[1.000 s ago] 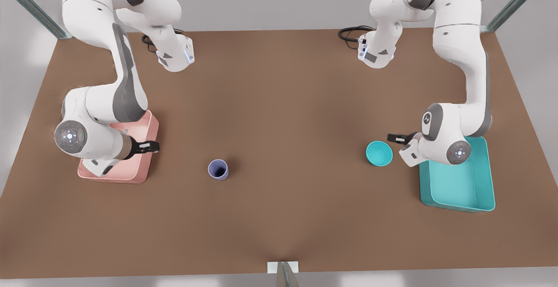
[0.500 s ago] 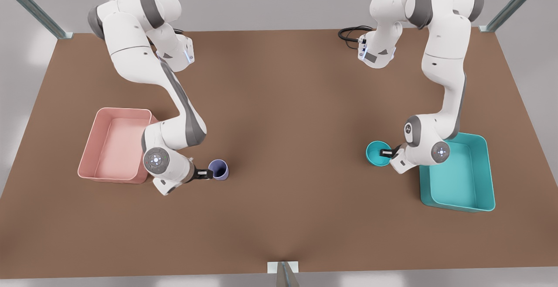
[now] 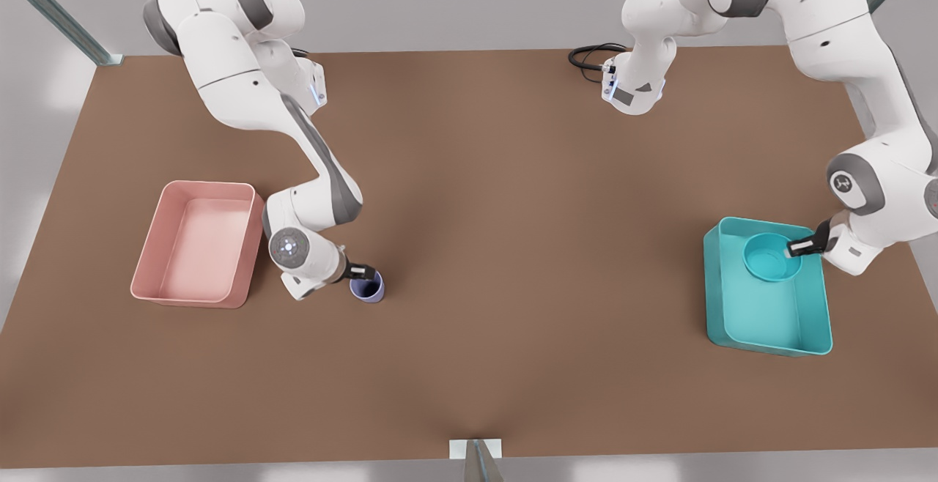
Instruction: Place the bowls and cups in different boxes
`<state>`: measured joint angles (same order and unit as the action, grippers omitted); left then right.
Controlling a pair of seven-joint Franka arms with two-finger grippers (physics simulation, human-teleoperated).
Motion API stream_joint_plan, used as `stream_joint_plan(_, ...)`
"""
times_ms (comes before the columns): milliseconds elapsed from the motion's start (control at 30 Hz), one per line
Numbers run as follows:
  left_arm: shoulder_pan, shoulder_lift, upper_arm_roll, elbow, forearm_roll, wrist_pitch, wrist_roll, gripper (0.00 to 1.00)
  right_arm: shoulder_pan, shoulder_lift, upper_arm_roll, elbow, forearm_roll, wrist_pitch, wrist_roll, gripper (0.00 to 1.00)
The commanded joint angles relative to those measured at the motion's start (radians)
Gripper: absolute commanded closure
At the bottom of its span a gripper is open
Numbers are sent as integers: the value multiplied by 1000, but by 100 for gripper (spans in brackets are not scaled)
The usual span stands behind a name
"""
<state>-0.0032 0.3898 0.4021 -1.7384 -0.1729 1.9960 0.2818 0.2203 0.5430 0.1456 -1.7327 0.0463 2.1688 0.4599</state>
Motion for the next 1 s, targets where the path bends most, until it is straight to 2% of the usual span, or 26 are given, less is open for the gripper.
stream_joint_plan(0, 22, 40, 15, 3, -5, 44, 149, 79, 1, 9, 0, 1, 1, 31, 88, 0)
stream_joint_plan(100, 34, 158, 14, 3, -31, 199, 145, 79, -1, 21, 0, 2, 1, 31, 89, 0)
stream_joint_plan(267, 37, 288, 3, 3, -68, 288, 146, 79, -1, 54, 0, 5, 0, 37, 89, 0)
stream_joint_plan(300, 37, 288, 3, 3, -82, 287, 148, 70, 1, 64, 0, 7, -2, 37, 88, 0)
stream_joint_plan(333, 37, 288, -2, 3, -83, 287, 148, 33, -1, 71, 0, 7, -2, 37, 88, 0)
stream_joint_plan(367, 37, 285, -5, 3, -83, 287, 149, 7, -1, 78, 0, 9, -3, 39, 88, 6)
stream_joint_plan(400, 42, 259, -5, 31, -76, 271, 149, 0, 2, 80, 0, 9, -3, 39, 88, 34)
stream_joint_plan(433, 49, 198, -2, 36, -34, 222, 149, 0, 5, 84, 2, 12, -3, 39, 89, 58)
stream_joint_plan(467, 52, 135, 12, 36, 22, 166, 149, 0, 5, 87, 2, 15, -3, 39, 89, 75)
stream_joint_plan(500, 52, 103, 14, 36, 26, 123, 148, 0, 8, 87, 2, 24, -2, 36, 92, 79)
stream_joint_plan(567, -1, -31, 4, 36, 76, -34, 96, 0, 10, 87, 9, 35, -2, 31, 102, 79)
stream_joint_plan(633, -40, -111, -161, 108, 210, -239, -162, 0, -1, 78, 9, 48, 0, 25, 95, 79)
stream_joint_plan(700, -40, -128, -287, 240, 213, -413, -167, 0, -36, 51, 9, 58, 1, 20, 51, 79)
stream_joint_plan(733, -55, -164, -338, 260, 236, -451, -165, 0, -84, 5, 8, 65, 1, -14, -35, 79)
stream_joint_plan(767, -89, -152, -339, 342, 240, -528, -161, 0, -122, -43, 6, 65, 1, -44, -113, 79)
stream_joint_plan(867, -112, -147, -387, 375, 262, -543, -158, 0, -298, -179, -1, 55, 1, -283, -444, 79)
stream_joint_plan(933, -107, -146, -388, 372, 262, -542, -158, 0, -461, -190, -6, 50, -13, -336, -693, 79)
stream_joint_plan(967, -110, -146, -390, 372, 262, -543, -159, 0, -490, -199, -9, 41, -25, -340, -730, 79)
